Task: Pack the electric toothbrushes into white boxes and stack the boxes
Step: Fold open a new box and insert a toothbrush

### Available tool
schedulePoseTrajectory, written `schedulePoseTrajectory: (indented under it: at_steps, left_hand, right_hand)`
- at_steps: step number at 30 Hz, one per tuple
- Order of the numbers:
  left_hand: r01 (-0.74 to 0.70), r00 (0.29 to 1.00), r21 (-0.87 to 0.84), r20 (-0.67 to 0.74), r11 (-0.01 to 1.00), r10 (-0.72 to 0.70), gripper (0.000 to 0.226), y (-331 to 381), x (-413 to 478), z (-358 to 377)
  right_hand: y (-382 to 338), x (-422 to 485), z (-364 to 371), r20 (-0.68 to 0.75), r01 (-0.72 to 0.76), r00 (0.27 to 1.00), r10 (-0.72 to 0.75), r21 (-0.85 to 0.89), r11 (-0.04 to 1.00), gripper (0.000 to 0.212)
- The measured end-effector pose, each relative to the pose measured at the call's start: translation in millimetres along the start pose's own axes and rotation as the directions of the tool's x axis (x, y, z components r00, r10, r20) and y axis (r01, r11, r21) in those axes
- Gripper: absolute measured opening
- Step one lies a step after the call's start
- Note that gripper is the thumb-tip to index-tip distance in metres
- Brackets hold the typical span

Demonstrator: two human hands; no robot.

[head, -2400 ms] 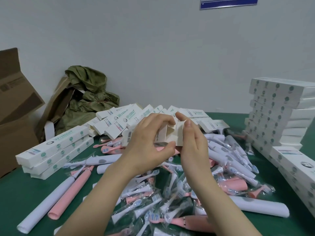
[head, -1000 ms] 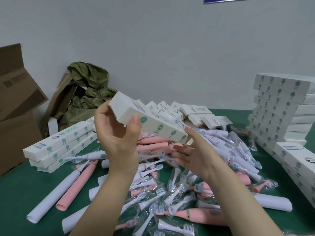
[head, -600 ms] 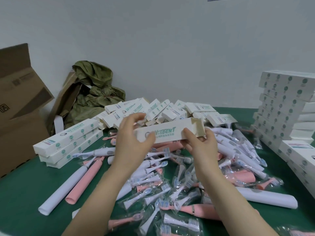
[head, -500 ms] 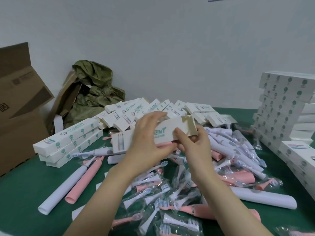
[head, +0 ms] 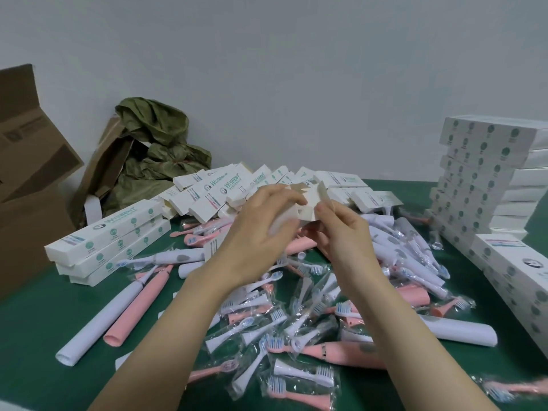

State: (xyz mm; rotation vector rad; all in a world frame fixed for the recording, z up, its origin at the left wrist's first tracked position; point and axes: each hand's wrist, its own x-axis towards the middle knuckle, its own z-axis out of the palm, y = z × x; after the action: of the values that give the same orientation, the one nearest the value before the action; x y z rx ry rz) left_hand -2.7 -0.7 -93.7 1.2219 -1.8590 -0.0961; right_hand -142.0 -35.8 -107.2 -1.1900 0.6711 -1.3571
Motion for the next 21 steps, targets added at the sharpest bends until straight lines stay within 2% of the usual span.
schedulePoseTrajectory:
  at_steps: [2,4,6,9,11,14,19,21]
  left_hand:
    - [0.015,0.991,-0.078,-0.134,0.997,-0.025,0.032,5.5,5.7,-2.0]
    - [0.052,0.975,-0.111,-0.207,0.993,-0.074,0.021,10.2,10.0,-5.3]
    - [0.101,0.974,-0.122,-0.188,0.987,-0.123,0.010,11.7,11.7,-8.6]
    - [0.160,0.981,-0.167,-0.086,0.973,-0.176,0.022,12.4,8.4,-15.0]
    - [0.190,0.980,-0.188,-0.029,0.963,-0.199,0.032,13.8,5.0,-19.0]
    - [0.161,0.986,-0.134,-0.007,0.978,-0.164,0.043,13.6,-0.5,-18.5]
    - [0.089,0.972,0.106,-0.227,0.990,-0.063,0.049,6.6,-0.3,-19.6]
    - [0.110,0.957,0.209,-0.288,0.972,-0.046,0.054,0.5,1.3,-24.1]
  right_hand:
    - [1.9,0.1,0.4,0.081,0.055,0.995,-0.052,-0.032,0.998,0.032]
    - [2.7,1.0,1.6,0.145,0.073,0.987,-0.067,-0.039,0.997,0.026]
    - [0.6,0.9,3.0,0.175,0.043,0.984,-0.041,-0.007,0.999,0.024]
    - [-3.7,2.0,2.0,0.223,0.026,0.974,-0.027,0.004,1.000,0.021]
    - [-5.7,3.8,-1.1,0.262,0.038,0.964,-0.038,0.005,0.999,0.029]
    - [-8.1,9.2,-7.2,0.302,0.025,0.953,-0.032,0.026,0.999,0.034]
    - [-12.9,22.4,-2.3,0.377,-0.001,0.926,-0.014,0.040,0.999,0.023]
    - [-14.3,31.8,1.6,0.345,-0.036,0.938,0.018,0.044,0.998,0.023]
